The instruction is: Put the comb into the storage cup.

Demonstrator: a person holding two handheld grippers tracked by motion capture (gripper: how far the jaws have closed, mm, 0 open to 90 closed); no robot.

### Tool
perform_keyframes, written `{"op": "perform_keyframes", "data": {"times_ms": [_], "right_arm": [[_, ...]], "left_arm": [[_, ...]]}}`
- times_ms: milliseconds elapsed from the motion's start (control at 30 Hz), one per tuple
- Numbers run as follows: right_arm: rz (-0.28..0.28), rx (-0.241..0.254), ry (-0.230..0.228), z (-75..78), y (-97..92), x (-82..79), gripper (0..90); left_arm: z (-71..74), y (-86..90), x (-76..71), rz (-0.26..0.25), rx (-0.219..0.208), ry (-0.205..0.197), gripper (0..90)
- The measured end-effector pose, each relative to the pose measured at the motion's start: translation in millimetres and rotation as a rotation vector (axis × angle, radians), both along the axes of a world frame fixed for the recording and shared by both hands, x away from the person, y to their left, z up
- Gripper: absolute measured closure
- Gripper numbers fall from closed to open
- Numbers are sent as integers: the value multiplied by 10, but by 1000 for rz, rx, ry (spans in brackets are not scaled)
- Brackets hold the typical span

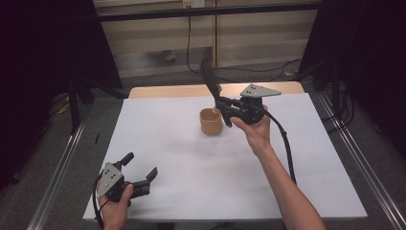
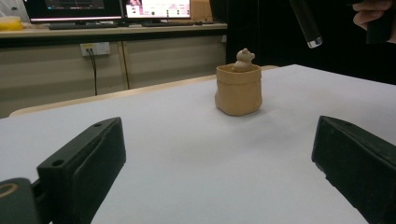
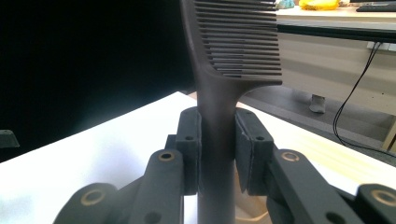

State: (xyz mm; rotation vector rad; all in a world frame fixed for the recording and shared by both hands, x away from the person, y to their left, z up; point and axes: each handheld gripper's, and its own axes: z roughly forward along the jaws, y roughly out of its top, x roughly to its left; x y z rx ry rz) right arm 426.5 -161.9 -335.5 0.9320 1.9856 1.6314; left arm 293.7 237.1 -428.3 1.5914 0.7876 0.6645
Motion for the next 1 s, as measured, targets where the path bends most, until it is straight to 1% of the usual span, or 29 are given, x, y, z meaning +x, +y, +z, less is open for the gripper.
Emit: {"op": "perform_keyframes", "data": {"times_ms": [200,233,400,433,500,600,667,733,1000], "right_arm": [[-2,-8,-5,23,56,72,732],[-2,-8,-6,23,71,82,732],[-1,-7,-6,24,141,148,732],[-4,-10,-5,27,149,157,732],[-3,-11,-4,31,166,178,732],[-3,-19,-3,46,191,212,732],[0,-11,-1,58,213,237,732],[-2,-14,-2,64,230,256,732],[0,-26,-4,57,295,364,732]], "left_arm": [[1,7,3,1,-1,-1,30],[2,11,4,-3,5,-3,30],[3,8,2,1,0,-4,31],[4,13,2,0,5,-4,31],[3,11,3,2,-1,-3,30],[2,13,3,-2,5,-2,30],[2,11,3,-3,5,-2,30],[1,11,2,-3,6,-2,30],[-1,15,7,-2,4,-2,30]]}}
